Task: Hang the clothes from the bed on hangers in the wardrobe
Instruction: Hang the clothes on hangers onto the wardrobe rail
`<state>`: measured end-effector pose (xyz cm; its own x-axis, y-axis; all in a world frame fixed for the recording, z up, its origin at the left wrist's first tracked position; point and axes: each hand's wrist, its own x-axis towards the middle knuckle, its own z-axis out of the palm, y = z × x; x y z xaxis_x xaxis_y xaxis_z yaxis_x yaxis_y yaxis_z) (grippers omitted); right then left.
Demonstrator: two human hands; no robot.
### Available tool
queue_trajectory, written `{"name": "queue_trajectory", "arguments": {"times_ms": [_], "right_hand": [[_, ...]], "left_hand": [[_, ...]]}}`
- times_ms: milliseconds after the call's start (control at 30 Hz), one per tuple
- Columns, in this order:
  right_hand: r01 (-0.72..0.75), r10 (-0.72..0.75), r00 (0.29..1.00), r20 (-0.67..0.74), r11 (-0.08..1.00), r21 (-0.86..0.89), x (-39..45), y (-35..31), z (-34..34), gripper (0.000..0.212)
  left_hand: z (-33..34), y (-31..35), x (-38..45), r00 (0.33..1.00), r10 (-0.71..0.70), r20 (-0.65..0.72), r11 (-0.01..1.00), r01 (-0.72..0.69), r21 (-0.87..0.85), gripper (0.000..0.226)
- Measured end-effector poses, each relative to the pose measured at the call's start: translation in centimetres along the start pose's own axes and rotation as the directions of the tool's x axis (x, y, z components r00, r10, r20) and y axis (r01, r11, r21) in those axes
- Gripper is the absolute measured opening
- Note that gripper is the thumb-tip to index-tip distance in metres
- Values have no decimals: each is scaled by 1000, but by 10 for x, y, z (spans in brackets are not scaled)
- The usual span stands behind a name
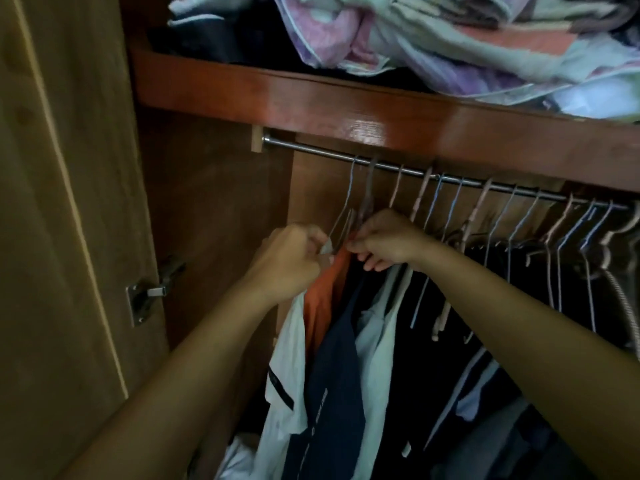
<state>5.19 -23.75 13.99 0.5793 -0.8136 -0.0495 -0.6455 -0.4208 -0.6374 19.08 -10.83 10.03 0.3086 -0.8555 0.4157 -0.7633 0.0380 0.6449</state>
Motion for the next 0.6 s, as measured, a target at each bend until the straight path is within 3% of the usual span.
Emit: {"name": "queue_trajectory", "arguments": {"times_ms": [167,300,467,600], "right_hand": [[24,-13,996,83,991,-132,-35,21,-15,16],[25,-12,998,58,974,-226,-70,36,-22,19],[-28,39,999,26,941,-337,-124,51,-28,26],[-129,135,991,-15,897,-423,-172,66,-35,30]], "left_hand": [[3,10,5,977,27,211,997,-42,70,46],[7,23,9,940,58,336,991,-96,97,53],[26,51,4,840,118,530,969,-215,125,62],[48,82,-8,793,160,588,938,-308,160,69]]}}
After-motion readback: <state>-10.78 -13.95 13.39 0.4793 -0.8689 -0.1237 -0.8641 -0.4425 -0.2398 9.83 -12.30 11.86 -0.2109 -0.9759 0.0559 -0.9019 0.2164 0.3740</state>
